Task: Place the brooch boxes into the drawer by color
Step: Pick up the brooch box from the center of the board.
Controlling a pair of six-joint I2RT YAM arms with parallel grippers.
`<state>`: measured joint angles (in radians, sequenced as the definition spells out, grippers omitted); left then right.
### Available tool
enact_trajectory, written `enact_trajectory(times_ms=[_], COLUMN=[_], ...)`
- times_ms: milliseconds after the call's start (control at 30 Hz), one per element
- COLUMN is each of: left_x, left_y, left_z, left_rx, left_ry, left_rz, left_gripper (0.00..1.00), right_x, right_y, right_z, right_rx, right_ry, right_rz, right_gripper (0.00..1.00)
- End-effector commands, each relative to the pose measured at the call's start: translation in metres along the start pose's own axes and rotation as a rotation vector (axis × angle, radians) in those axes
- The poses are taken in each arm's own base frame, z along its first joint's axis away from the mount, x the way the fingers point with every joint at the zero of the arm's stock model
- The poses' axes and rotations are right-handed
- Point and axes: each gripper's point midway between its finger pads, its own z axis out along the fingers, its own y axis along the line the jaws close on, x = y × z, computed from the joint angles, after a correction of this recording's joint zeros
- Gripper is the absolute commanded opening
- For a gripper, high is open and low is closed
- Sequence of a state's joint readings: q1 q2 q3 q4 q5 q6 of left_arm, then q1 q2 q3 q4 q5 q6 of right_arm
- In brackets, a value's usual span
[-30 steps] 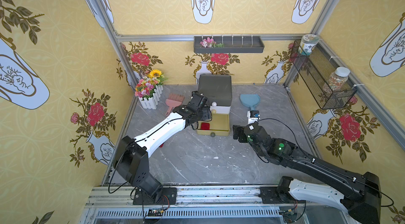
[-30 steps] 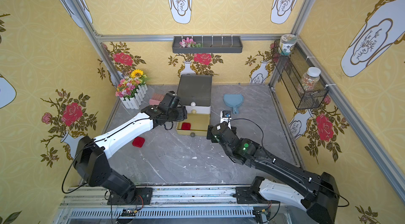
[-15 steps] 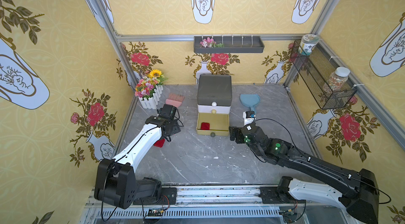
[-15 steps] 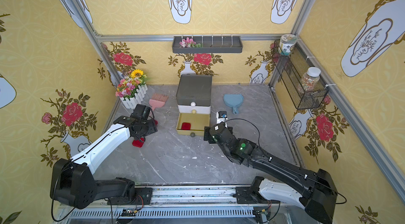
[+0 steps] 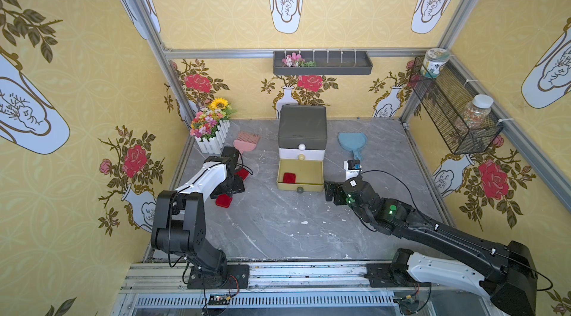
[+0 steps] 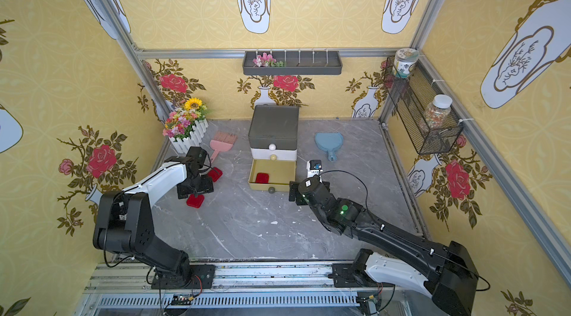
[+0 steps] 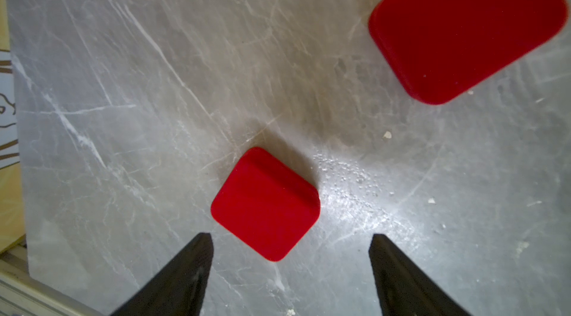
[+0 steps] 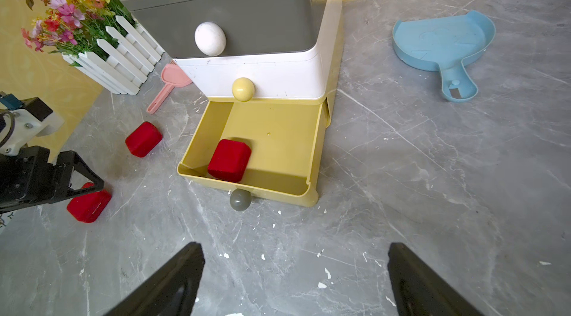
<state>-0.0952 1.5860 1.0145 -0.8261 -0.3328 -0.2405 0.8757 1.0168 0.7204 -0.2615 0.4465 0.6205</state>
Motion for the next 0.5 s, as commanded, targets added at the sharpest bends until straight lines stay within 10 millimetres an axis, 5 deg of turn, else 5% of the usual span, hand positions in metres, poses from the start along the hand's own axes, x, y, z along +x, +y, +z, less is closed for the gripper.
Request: enact_trajectory(times_ms=[0,467], left_x=[0.001,0.004], left_y=[0.001,0.010], left_z=[0.007,0.037], left_rx=[0.012,0.005], left_ry=[0.016,0.087], left_rz=[0.039,-0.001], left_gripper=[0.86,0.88], right_x=[-0.005,-0.008], right_y=[0.002,-0.001], right_z=[0.001,0.013], right_rx=[-0.015,-0.007], right_ry=[-0.023,-0.003], right_rz=[0.011,0.018], right_gripper=[0.97,0.98])
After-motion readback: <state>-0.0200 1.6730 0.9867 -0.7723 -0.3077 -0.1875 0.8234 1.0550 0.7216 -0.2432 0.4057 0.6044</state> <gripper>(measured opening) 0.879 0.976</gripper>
